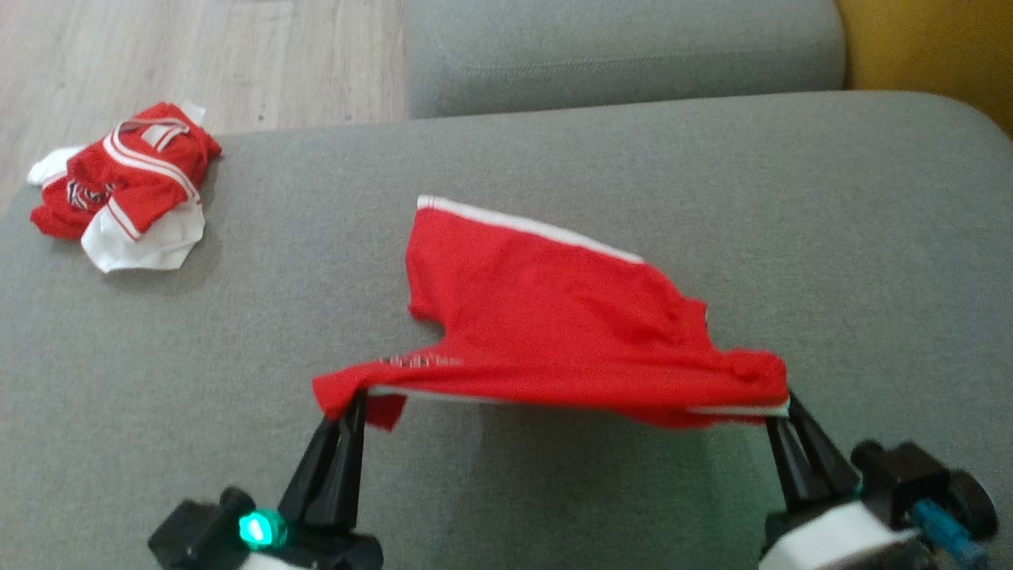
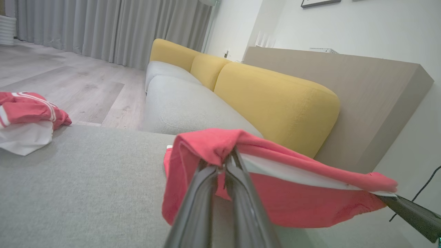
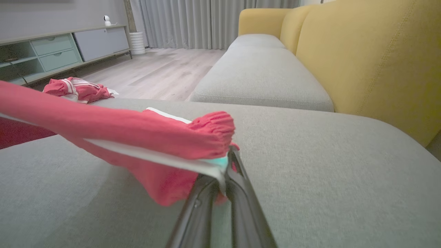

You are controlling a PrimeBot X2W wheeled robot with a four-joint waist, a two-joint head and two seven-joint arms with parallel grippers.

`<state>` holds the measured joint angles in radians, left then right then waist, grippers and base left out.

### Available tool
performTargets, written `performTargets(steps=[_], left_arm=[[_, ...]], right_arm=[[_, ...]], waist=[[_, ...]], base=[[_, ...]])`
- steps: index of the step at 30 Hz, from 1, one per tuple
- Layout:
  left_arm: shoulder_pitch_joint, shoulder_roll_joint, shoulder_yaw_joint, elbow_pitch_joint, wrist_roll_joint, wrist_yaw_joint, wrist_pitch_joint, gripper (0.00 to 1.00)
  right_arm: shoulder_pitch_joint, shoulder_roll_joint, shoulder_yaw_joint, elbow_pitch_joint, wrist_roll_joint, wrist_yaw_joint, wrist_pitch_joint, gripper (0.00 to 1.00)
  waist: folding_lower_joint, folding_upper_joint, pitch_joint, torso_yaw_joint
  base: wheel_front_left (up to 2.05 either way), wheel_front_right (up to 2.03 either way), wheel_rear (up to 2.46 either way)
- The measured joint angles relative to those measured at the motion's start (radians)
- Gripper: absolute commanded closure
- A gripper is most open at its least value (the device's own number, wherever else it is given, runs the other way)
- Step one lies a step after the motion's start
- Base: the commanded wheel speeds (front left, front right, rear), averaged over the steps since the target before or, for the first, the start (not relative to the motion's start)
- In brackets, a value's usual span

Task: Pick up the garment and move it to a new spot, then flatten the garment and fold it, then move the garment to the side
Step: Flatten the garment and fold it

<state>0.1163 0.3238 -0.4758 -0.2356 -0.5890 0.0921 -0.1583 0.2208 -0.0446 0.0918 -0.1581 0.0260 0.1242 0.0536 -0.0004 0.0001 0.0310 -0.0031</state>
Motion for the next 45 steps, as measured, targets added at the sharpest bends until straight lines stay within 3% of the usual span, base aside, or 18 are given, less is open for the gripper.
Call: performTargets(steps=[5, 10, 18, 23, 38, 39, 40, 41, 42, 43, 44, 45], left_arm=[[0.039, 0.012, -0.003, -0.024, -0.019, 0.013, 0.023, 1.0], [-0.023, 0.012, -0.012, 0.077, -0.036, -0.035, 0.034, 1.0], [-0.367, 0.003, -0.051, 0.347, -0.036, -0.163, 0.127, 1.0], [-0.59, 0.003, -0.074, 0.508, -0.067, -0.206, 0.212, 1.0], [-0.904, 0.019, -0.205, 0.788, -0.207, -0.224, 0.323, 1.0], [-0.92, 0.021, -0.213, 0.802, -0.215, -0.224, 0.327, 1.0], [-0.933, 0.023, -0.22, 0.816, -0.225, -0.224, 0.331, 1.0], [-0.945, 0.025, -0.229, 0.826, -0.235, -0.224, 0.333, 1.0], [-0.955, 0.025, -0.235, 0.84, -0.244, -0.224, 0.333, 0.88], [-0.962, 0.025, -0.237, 0.85, -0.251, -0.224, 0.333, 0.67], [-0.968, 0.025, -0.24, 0.858, -0.259, -0.224, 0.333, 0.15], [-0.975, 0.026, -0.245, 0.869, -0.264, -0.224, 0.333, 0.0]], right_arm=[[0.064, 0.001, 0.006, -0.045, 0.001, 0.0, 0.062, 1.0], [0.037, 0.001, 0.005, 0.023, 0.02, 0.0, 0.07, 1.0], [-0.182, 0.001, 0.0, 0.172, 0.042, 0.0, 0.071, 1.0], [-0.33, 0.001, 0.023, 0.273, 0.056, 0.0, 0.1, 1.0], [-0.579, -0.002, 0.099, 0.491, 0.108, 0.0, 0.119, 1.0], [-0.596, -0.002, 0.104, 0.505, 0.108, 0.0, 0.119, 0.92], [-0.611, -0.002, 0.108, 0.516, 0.11, 0.0, 0.118, 0.69], [-0.625, -0.002, 0.113, 0.528, 0.111, 0.0, 0.117, 0.55], [-0.634, -0.003, 0.119, 0.536, 0.115, 0.0, 0.115, 0.0], [-0.642, -0.003, 0.124, 0.544, 0.121, 0.0, 0.109, 0.0], [-0.646, -0.003, 0.127, 0.548, 0.124, 0.0, 0.104, 0.0], [-0.647, -0.003, 0.128, 0.553, 0.124, 0.0, 0.1, 0.0]], waist=[[0.0005, 0.0, 0.013, -0.01], [0.0005, 0.0, 0.053, -0.012], [0.0007, -0.0001, 0.147, -0.009], [0.0008, -0.0001, 0.204, -0.022], [0.0006, -0.0001, 0.301, -0.102], [0.0006, -0.0001, 0.307, -0.107], [0.0006, -0.0001, 0.311, -0.112], [0.0006, -0.0001, 0.315, -0.116], [0.0006, -0.0001, 0.318, -0.119], [0.0006, -0.0001, 0.319, -0.122], [0.0006, -0.0001, 0.319, -0.123], [0.0006, -0.0001, 0.317, -0.124]], base=[[0.0, 0.0, 0.0], [0.0, 0.0, 0.0], [0.0, 0.0, 0.0], [0.0, 0.0, 0.0], [0.0, 0.0, 0.0], [0.0, 0.0, 0.0], [0.0, 0.0, 0.0], [0.0, 0.0, 0.0], [0.0, 0.0, 0.0], [0.0, 0.0, 0.0], [0.0, 0.0, 0.0], [0.0, 0.0, 0.0]])
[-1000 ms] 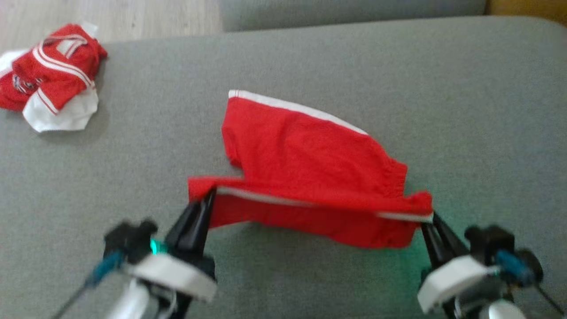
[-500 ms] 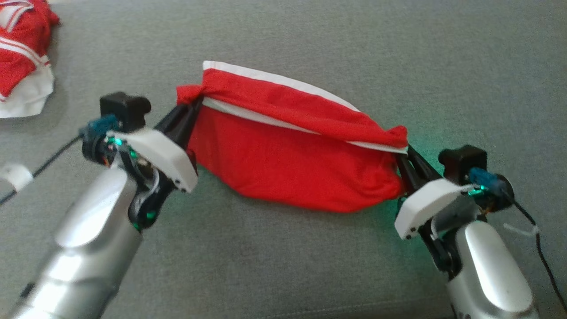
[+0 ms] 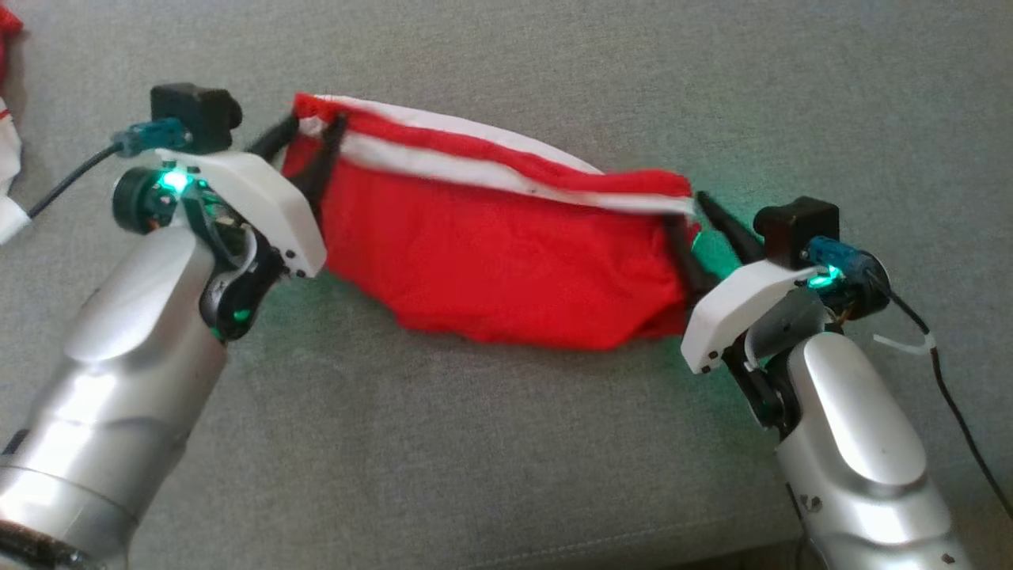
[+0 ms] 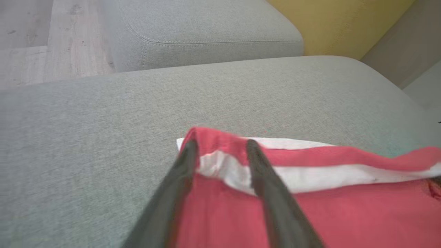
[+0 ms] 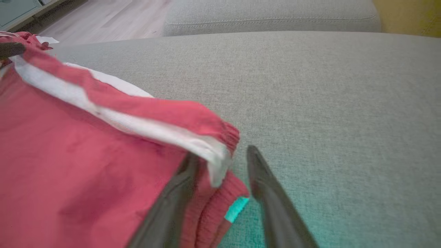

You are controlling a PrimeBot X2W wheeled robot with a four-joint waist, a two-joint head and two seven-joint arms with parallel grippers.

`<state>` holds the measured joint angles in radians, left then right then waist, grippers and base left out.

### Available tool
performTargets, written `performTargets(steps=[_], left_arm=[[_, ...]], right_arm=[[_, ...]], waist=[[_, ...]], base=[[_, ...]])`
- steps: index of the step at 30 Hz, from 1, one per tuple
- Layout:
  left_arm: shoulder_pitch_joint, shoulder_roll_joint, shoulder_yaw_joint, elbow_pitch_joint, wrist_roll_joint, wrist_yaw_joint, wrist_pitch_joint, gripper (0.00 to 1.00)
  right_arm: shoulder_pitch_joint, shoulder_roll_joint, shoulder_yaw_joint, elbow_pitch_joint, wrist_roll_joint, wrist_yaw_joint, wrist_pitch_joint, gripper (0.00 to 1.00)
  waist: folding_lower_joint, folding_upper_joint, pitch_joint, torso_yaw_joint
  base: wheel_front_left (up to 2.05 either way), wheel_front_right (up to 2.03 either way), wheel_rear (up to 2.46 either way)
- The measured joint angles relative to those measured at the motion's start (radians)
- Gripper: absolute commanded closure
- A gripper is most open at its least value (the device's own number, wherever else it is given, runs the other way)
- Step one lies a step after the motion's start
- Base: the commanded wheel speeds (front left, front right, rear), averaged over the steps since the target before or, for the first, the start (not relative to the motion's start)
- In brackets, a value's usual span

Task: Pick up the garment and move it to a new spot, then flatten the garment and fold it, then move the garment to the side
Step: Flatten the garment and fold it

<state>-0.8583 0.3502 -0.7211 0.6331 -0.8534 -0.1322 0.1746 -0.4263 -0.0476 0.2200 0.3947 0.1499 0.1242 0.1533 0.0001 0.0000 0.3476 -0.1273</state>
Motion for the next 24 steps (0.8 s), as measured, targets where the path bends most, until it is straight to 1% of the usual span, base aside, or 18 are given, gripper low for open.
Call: performTargets(steps=[5, 10, 13, 17, 21, 22, 24], left_arm=[[-0.011, 0.015, -0.035, 0.03, -0.018, 0.0, 0.008, 0.0], [-0.018, 0.022, -0.039, 0.03, -0.041, 0.0, -0.044, 0.0], [-0.017, 0.033, -0.053, 0.019, -0.063, 0.0, -0.062, 0.0], [0.0, 0.058, -0.063, -0.006, -0.089, 0.0, -0.076, 0.0], [0.071, 0.059, -0.079, -0.009, -0.107, 0.0, -0.093, 0.0], [0.071, 0.059, -0.079, -0.009, -0.107, 0.0, -0.093, 0.0], [0.106, 0.057, -0.084, -0.005, -0.108, 0.003, -0.108, 0.0]], right_arm=[[0.001, -0.001, 0.0, 0.01, 0.011, 0.0, -0.018, 0.0], [0.01, -0.001, -0.018, -0.024, 0.018, 0.0, -0.039, 0.0], [0.026, -0.001, -0.043, -0.067, 0.017, 0.0, -0.039, 0.0], [0.096, -0.001, -0.08, -0.128, 0.012, 0.0, -0.034, 0.0], [0.168, -0.001, -0.125, -0.208, 0.006, 0.0, -0.03, 0.0], [0.168, -0.001, -0.125, -0.208, 0.006, 0.0, -0.03, 0.0], [0.193, -0.001, -0.14, -0.249, 0.006, 0.0, -0.028, 0.0]], waist=[[-0.0002, 0.0, -0.023, 0.004], [-0.0002, 0.0, -0.05, 0.015], [-0.0002, 0.0, -0.072, 0.022], [-0.0003, 0.0001, -0.108, 0.029], [-0.0004, 0.0001, -0.138, 0.035], [-0.0004, 0.0001, -0.138, 0.035], [-0.0004, 0.0001, -0.142, 0.034]], base=[[0.0, 0.0, 0.0], [0.0, 0.0, 0.0], [0.0, 0.0, 0.0], [0.0, 0.0, 0.0], [0.0, 0.0, 0.0], [0.0, 0.0, 0.0], [0.0, 0.0, 0.0]])
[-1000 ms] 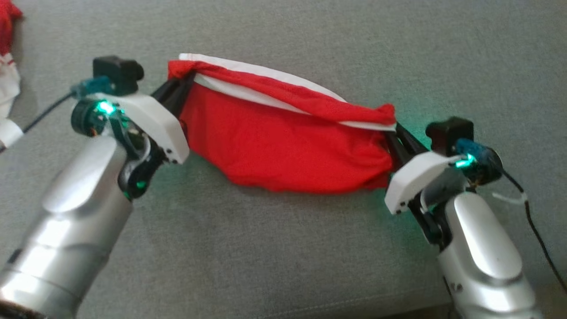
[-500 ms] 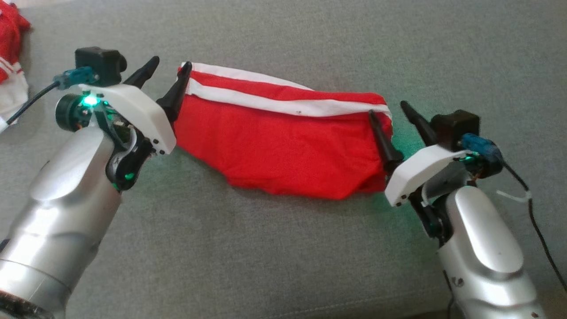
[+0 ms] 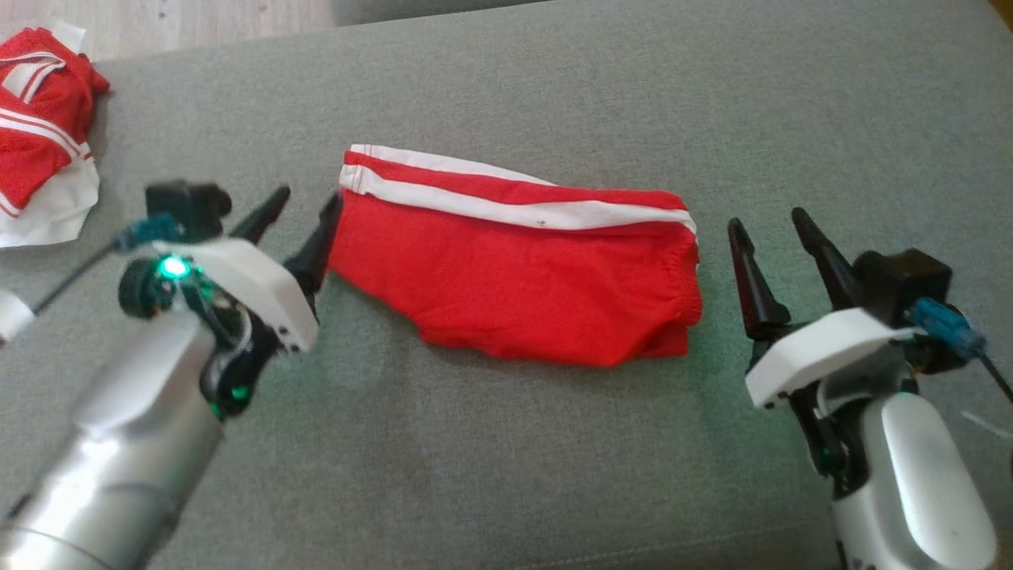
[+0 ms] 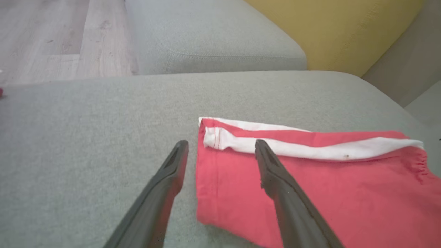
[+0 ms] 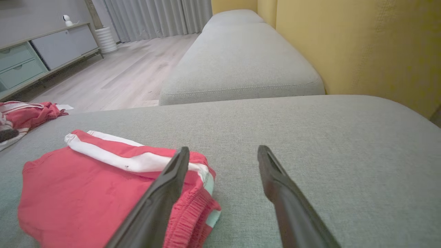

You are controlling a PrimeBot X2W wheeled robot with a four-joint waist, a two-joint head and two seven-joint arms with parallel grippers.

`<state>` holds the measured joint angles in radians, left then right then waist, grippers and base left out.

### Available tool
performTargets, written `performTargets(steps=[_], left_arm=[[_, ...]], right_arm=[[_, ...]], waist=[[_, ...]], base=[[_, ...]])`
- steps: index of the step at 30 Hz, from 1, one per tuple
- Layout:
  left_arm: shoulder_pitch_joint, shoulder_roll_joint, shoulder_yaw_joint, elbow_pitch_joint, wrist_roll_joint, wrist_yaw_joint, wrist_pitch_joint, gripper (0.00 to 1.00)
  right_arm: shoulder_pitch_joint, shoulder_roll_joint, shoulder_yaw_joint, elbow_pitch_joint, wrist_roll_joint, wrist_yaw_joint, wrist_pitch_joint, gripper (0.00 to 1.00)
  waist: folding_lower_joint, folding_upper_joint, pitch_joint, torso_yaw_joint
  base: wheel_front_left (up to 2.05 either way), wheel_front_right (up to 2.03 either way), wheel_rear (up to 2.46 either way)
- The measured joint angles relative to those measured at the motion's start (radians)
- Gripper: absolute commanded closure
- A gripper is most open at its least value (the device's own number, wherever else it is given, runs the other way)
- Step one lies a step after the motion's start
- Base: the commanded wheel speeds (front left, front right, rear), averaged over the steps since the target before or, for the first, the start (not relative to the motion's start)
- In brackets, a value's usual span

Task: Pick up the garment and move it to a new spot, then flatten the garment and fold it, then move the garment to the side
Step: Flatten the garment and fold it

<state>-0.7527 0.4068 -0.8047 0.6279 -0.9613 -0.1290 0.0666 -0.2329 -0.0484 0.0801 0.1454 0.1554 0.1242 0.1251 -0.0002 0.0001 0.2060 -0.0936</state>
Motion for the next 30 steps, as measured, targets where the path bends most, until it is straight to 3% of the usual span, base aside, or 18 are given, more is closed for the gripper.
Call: performTargets(steps=[8, 17, 25, 30], left_arm=[[0.037, -0.055, -0.007, 0.054, 0.023, 0.096, -0.078, 0.0], [0.033, -0.107, -0.007, 0.155, 0.022, 0.139, -0.093, 0.0], [-0.005, -0.118, -0.006, 0.216, 0.019, 0.148, -0.064, 0.0], [-0.043, -0.132, -0.008, 0.236, -0.006, 0.119, 0.0, 0.0]], right_arm=[[0.076, 0.001, -0.026, -0.111, 0.0, 0.0, 0.022, 0.0], [0.102, 0.002, -0.03, -0.155, 0.002, 0.0, 0.035, 0.0], [0.102, 0.002, -0.032, -0.167, 0.002, 0.0, 0.035, 0.0], [0.1, 0.002, -0.022, -0.168, 0.005, 0.0, 0.035, 0.0]], waist=[[0.0002, 0.0, 0.028, -0.021], [0.0003, 0.0, 0.074, -0.052], [0.0003, 0.0, 0.08, -0.066], [0.0003, 0.0, 0.091, -0.078]], base=[[0.0, 0.0, 0.0], [0.0, 0.0, 0.0], [0.0, 0.0, 0.0], [0.0, 0.0, 0.0]])
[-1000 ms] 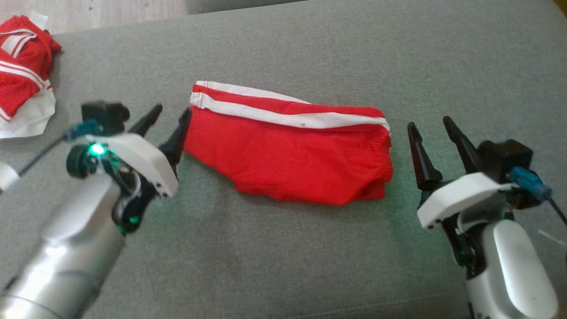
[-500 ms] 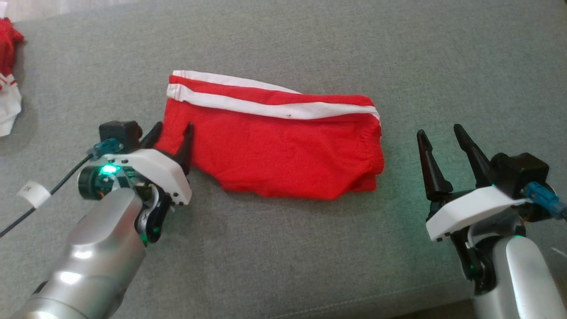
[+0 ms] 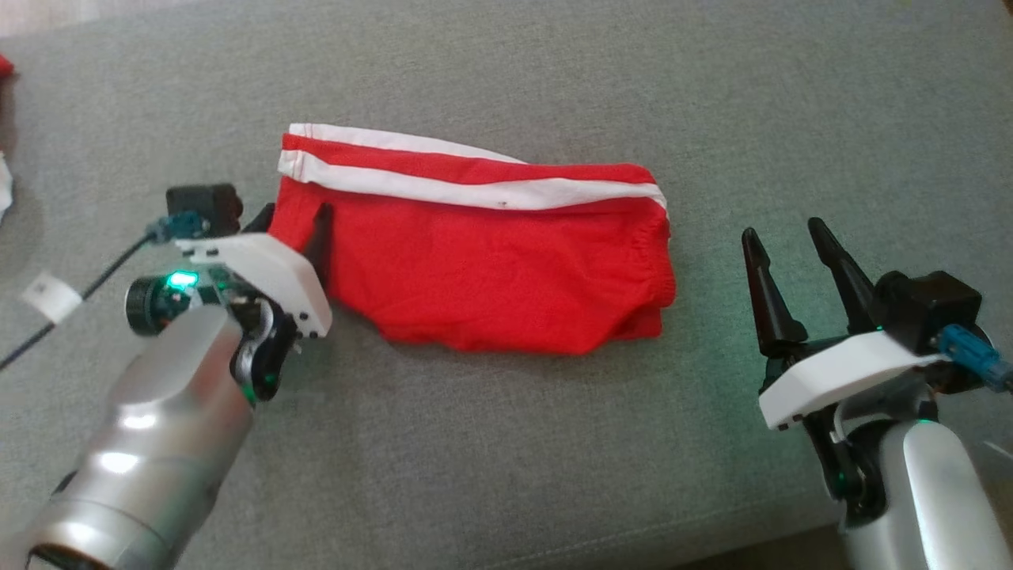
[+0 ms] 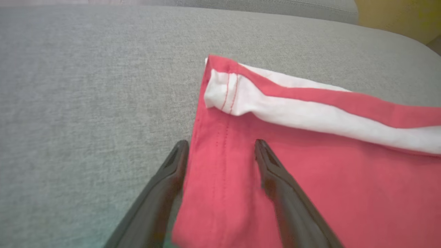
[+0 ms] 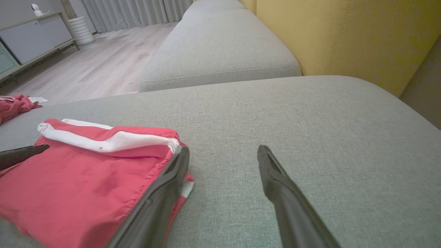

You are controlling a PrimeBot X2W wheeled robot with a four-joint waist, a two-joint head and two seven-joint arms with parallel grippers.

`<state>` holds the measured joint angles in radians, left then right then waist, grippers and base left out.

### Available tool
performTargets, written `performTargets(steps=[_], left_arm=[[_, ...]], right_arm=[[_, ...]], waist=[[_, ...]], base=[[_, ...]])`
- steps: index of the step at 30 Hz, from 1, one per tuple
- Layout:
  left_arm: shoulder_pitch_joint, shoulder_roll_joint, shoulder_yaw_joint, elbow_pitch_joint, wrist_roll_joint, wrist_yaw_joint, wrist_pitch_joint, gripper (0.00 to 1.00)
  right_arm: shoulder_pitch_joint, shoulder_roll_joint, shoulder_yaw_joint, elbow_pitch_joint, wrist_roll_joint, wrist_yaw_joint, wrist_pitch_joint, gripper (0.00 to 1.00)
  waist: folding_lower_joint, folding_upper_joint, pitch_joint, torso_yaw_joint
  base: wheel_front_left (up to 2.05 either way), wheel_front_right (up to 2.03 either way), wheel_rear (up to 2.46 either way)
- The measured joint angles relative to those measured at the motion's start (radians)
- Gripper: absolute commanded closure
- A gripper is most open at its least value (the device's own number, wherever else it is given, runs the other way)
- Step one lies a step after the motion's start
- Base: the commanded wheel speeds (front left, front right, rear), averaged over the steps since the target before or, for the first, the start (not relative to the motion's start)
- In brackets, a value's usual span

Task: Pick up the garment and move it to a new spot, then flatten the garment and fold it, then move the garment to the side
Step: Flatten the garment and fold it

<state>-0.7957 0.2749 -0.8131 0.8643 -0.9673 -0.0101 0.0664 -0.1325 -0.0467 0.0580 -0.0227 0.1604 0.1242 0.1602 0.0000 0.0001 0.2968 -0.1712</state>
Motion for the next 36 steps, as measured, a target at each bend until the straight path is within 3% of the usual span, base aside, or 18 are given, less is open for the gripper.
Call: performTargets(steps=[3, 4, 5, 7, 16, 21, 29, 36], left_arm=[[-0.013, -0.006, -0.003, 0.006, 0.0, -0.004, 0.021, 0.0], [-0.016, -0.008, -0.003, 0.008, 0.0, -0.009, 0.025, 0.24], [-0.018, -0.01, -0.003, 0.01, -0.004, -0.012, 0.032, 0.54], [-0.018, -0.021, -0.003, 0.011, -0.02, -0.025, 0.05, 0.99], [0.033, -0.034, 0.002, -0.014, -0.039, -0.031, 0.01, 1.0], [0.105, -0.008, 0.007, -0.104, -0.05, -0.005, -0.024, 1.0], [0.3, 0.07, 0.016, -0.357, -0.075, 0.112, -0.031, 1.0], [0.43, 0.09, 0.038, -0.532, -0.107, 0.203, -0.042, 1.0]], right_arm=[[0.0, 0.0, 0.0, 0.001, 0.007, 0.0, 0.0, 0.0], [0.0, 0.0, 0.0, 0.002, 0.007, 0.0, 0.0, 0.0], [0.0, 0.0, -0.001, 0.003, 0.007, 0.0, -0.002, 0.0], [0.0, 0.0, -0.002, 0.006, 0.007, 0.0, -0.002, 0.0], [0.001, 0.0, -0.026, 0.016, 0.016, 0.0, -0.02, 0.0], [0.003, 0.0, -0.049, 0.018, 0.016, 0.0, -0.021, 0.0], [0.044, 0.001, -0.068, 0.028, 0.016, 0.0, -0.007, 0.0], [0.044, 0.001, -0.068, 0.042, 0.016, 0.0, 0.005, 0.0]], waist=[[0.0, 0.0, 0.004, -0.007], [0.0, 0.0, 0.005, -0.008], [0.0, 0.0, 0.004, -0.009], [0.0, 0.0, 0.001, -0.009], [0.0, 0.0, -0.028, 0.019], [0.0, 0.0, -0.053, 0.054], [0.0, 0.0, -0.097, 0.113], [-0.0001, 0.0, -0.111, 0.127]], base=[[0.0, 0.0, 0.0], [0.0, 0.0, 0.0], [0.0, 0.0, 0.0], [0.0, 0.0, 0.0], [0.0, 0.0, 0.0], [0.0, 0.0, 0.0], [0.0, 0.0, 0.0], [0.0, 0.0, 0.0]])
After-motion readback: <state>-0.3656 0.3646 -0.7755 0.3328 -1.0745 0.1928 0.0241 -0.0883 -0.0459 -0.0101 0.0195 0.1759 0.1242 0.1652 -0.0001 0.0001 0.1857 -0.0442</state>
